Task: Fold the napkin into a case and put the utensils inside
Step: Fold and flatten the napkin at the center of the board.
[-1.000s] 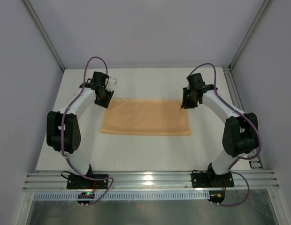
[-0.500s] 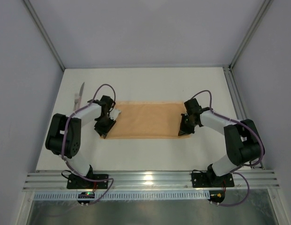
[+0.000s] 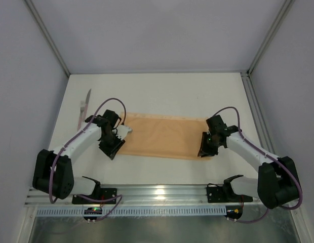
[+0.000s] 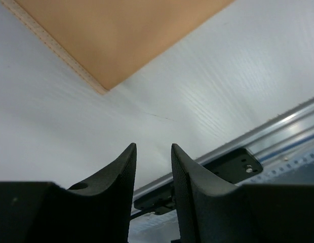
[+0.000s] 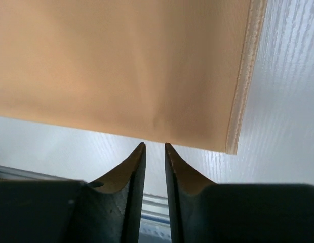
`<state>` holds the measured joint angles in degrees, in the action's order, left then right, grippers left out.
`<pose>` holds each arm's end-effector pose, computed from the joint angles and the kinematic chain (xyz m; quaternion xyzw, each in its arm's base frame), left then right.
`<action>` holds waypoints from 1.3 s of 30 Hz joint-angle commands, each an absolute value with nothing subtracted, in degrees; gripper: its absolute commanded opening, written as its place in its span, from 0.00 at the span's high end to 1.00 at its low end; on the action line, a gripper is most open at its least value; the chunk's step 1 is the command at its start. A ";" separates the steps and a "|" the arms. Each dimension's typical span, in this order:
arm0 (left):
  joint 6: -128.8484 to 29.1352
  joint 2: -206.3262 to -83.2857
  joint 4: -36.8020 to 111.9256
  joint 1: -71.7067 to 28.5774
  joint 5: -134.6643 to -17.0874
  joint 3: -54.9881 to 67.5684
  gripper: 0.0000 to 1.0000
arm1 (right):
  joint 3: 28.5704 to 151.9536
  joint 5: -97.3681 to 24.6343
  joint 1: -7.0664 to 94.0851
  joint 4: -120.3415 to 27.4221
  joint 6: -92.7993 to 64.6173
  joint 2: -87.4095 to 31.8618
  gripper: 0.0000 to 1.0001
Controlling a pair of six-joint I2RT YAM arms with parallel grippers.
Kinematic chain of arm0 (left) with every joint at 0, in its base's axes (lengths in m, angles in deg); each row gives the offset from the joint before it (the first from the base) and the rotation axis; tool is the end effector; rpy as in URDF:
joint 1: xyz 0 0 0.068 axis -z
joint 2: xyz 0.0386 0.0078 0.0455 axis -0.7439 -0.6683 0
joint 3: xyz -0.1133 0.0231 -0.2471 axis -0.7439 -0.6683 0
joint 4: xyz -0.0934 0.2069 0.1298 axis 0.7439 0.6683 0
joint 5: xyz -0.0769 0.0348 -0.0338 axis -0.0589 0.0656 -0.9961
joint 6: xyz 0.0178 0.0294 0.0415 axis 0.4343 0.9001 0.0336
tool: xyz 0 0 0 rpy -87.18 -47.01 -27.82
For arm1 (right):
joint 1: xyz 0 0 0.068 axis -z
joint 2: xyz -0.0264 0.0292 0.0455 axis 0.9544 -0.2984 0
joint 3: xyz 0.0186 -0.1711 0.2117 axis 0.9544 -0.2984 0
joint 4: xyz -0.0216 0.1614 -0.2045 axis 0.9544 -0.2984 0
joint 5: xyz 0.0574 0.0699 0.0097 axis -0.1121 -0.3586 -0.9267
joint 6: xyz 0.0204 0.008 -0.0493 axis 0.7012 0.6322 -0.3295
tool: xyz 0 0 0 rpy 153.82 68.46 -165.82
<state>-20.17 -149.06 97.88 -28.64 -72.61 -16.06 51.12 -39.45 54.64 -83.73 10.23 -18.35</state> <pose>0.2052 -0.0758 0.1939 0.3220 0.9456 -0.0438 0.0165 0.1915 0.0692 0.1677 0.0989 0.9798 0.1451 0.0952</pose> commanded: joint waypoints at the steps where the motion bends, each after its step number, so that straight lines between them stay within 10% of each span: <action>1: -16.48 -143.94 103.81 -29.86 -82.80 -9.47 0.63 | 60.90 -38.05 55.49 -89.97 6.79 -15.07 0.72; 19: -32.91 -186.28 87.41 -39.98 -78.08 34.04 0.59 | 98.03 -36.99 70.35 -88.93 -8.33 -54.15 0.73; 39: -29.93 -189.37 82.47 -39.98 -79.74 27.55 0.64 | 96.89 -37.07 70.35 -86.38 -9.74 -61.30 0.74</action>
